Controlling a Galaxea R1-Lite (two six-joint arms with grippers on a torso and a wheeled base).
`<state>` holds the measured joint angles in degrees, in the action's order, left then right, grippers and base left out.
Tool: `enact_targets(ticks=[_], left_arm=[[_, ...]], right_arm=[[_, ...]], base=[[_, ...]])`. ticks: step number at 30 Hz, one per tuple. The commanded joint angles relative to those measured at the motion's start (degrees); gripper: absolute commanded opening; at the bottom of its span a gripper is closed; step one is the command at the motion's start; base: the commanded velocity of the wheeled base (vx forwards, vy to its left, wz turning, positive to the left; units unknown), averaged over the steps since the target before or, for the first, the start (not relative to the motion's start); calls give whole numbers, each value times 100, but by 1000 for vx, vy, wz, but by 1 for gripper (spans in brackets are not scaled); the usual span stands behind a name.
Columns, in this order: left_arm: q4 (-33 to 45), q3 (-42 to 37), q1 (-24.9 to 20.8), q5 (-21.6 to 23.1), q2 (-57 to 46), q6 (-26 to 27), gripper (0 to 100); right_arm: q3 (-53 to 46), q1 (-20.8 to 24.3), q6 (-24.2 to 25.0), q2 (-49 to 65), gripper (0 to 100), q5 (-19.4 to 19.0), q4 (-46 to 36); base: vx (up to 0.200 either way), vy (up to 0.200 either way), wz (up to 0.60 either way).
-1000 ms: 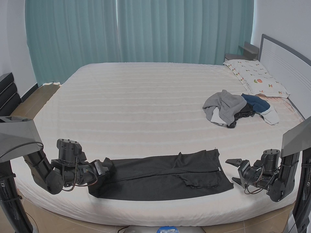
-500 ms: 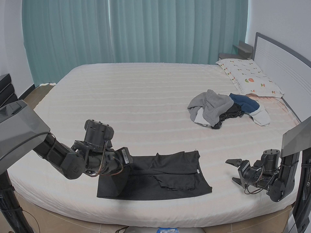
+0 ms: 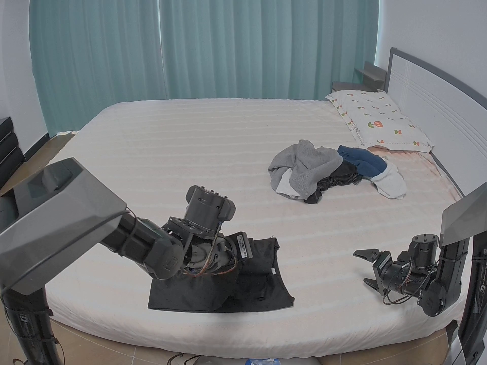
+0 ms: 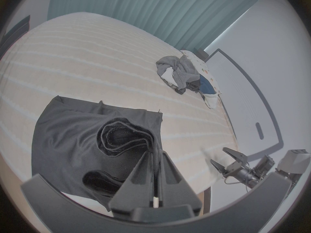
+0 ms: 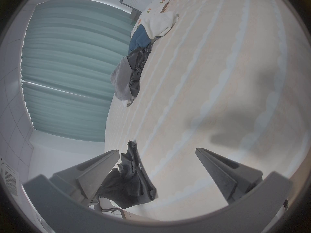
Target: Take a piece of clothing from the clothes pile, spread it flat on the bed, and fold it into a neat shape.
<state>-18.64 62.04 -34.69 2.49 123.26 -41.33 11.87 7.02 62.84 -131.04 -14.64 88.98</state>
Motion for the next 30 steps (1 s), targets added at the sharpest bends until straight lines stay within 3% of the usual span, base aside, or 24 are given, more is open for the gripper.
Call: enact_targets(ticks=[1, 5, 6, 19, 27, 30], left_arm=[[1, 344, -143, -266, 568, -104, 0], [1, 370, -240, -257, 620, -306, 0], [1, 379, -266, -240, 629, -306, 100], [-17, 221, -204, -284, 436, -675, 100], [-245, -1203, 718, 314, -742, -991, 100], [-650, -1713, 1175, 613, -997, -1361, 100]], right_arm=[[-1, 1, 0, -10, 100, -4, 76], [-1, 1, 0, -10, 100, -4, 76], [-1, 1, 0, -10, 100, -4, 76], [-10, 10, -9, -18, 100, -4, 76], [-27, 45, -18, -18, 100, -4, 76], [-27, 45, -53, -27, 100, -4, 76]], base=[[0, 0, 0], [0, 0, 0], [0, 0, 0], [0, 0, 0], [0, 0, 0], [0, 0, 0]])
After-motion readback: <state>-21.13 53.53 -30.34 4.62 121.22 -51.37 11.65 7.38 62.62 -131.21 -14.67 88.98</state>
